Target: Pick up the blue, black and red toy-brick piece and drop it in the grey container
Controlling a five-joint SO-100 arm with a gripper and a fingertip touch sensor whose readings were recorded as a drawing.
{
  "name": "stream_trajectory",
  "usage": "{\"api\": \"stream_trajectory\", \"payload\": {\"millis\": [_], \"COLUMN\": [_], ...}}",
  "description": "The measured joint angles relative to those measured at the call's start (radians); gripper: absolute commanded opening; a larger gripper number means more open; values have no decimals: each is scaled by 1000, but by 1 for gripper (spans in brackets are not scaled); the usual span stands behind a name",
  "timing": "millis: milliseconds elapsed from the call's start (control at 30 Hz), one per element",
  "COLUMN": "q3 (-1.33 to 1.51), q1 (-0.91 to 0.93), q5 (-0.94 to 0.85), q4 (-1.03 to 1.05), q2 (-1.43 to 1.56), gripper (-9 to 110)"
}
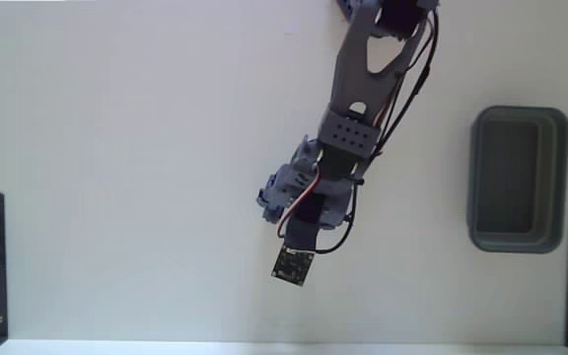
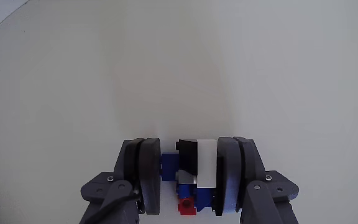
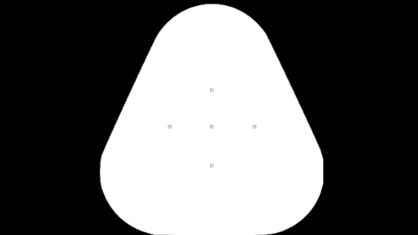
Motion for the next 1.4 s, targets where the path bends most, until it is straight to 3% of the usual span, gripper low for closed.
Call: {"api": "stream_trajectory", "payload": {"millis": [1400], "q3": [0], "q1": [2], "q5": [-2], "q4": [3], "q2": [0], "gripper": [46]}}
